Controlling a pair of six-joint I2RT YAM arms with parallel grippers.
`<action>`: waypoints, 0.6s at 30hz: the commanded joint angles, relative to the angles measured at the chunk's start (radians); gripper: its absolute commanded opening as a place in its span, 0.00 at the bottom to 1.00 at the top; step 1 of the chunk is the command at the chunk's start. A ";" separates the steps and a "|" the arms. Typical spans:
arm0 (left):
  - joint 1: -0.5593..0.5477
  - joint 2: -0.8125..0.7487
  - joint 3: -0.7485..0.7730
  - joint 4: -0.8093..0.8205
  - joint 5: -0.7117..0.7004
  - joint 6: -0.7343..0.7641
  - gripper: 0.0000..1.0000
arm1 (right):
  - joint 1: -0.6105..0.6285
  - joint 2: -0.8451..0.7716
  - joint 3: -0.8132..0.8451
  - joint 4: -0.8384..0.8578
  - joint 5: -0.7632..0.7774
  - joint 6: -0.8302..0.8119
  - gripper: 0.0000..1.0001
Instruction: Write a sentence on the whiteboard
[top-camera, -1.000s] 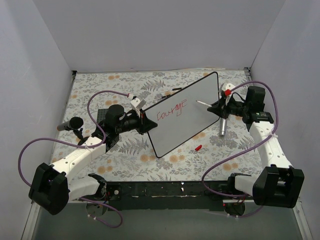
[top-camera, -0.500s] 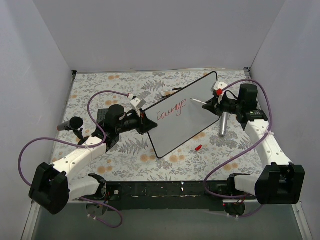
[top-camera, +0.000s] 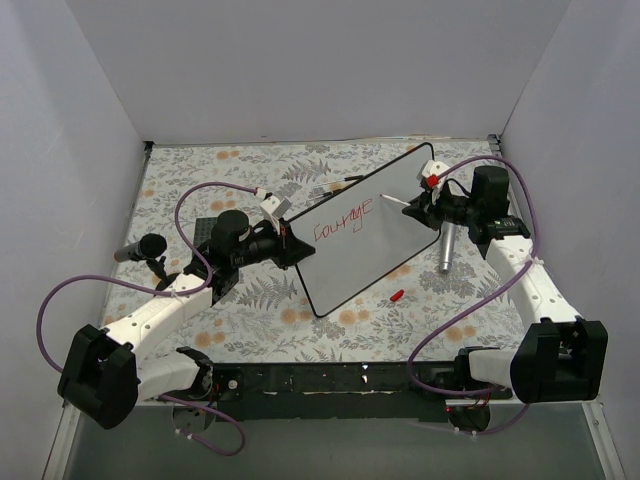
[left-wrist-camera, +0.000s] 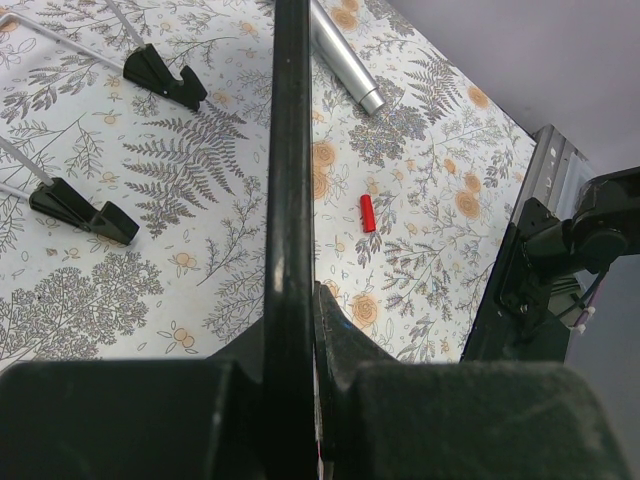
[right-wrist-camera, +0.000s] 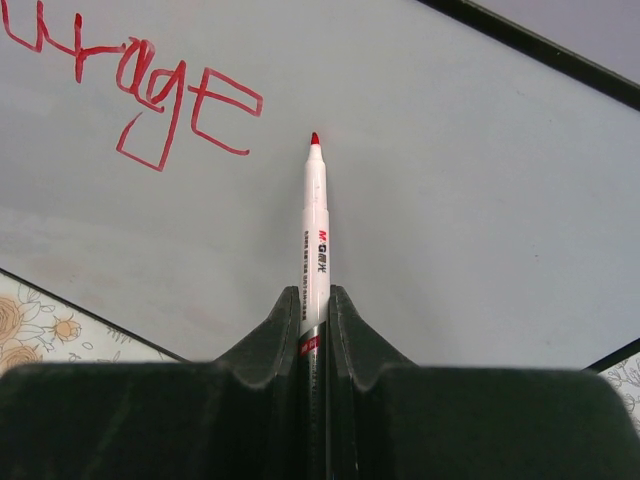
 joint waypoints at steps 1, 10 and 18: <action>-0.008 -0.020 0.005 0.026 0.010 0.026 0.00 | 0.009 0.006 0.042 0.052 0.011 0.007 0.01; -0.008 -0.013 0.011 0.026 0.015 0.027 0.00 | 0.012 0.013 0.034 0.082 0.055 0.024 0.01; -0.008 -0.016 0.009 0.022 0.012 0.035 0.00 | 0.009 0.019 0.043 0.102 0.118 0.048 0.01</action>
